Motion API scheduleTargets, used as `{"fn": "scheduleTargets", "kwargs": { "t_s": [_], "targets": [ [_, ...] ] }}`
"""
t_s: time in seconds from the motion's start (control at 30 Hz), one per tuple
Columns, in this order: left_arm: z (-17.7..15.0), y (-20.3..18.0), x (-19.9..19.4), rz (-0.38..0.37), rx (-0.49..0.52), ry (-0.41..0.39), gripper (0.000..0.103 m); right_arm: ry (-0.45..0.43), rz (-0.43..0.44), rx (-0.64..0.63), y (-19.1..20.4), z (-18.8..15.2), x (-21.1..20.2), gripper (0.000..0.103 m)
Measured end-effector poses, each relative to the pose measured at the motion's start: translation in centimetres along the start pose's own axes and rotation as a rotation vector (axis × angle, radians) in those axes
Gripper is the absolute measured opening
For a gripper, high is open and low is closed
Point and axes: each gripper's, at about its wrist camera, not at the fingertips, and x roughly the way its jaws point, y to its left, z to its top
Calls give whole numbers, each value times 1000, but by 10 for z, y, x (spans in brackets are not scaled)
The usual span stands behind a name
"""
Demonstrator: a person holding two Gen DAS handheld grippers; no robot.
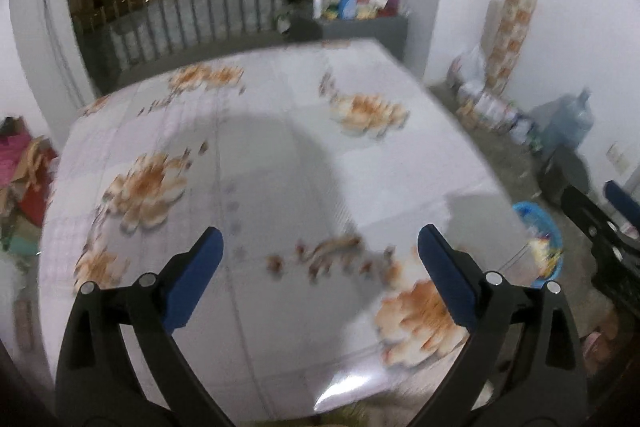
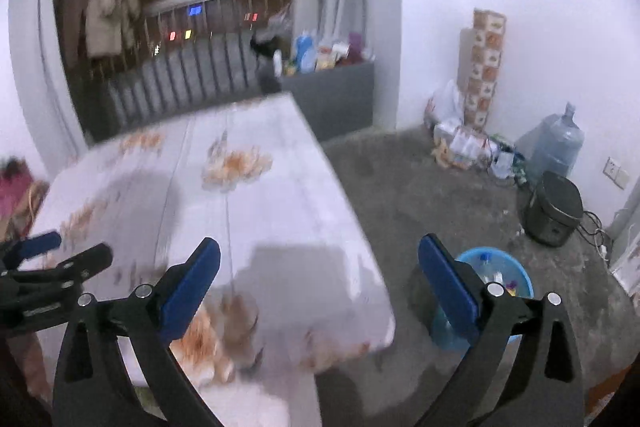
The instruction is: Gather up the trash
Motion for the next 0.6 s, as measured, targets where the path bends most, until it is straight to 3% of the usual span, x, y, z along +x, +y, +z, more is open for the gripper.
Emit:
{"fn": "scheduleTargets", "kwargs": {
  "t_s": [0.13, 0.3, 0.6],
  "targets": [
    [-9, -3, 12, 38, 21, 77, 94, 83, -105, -72, 10, -17, 4, 97],
    [-7, -1, 13, 68, 6, 60, 94, 162, -161, -26, -3, -31, 13, 97],
    [-3, -9, 11, 74, 23, 51, 94, 171, -234, 14, -26, -34, 13, 96]
  ]
}}
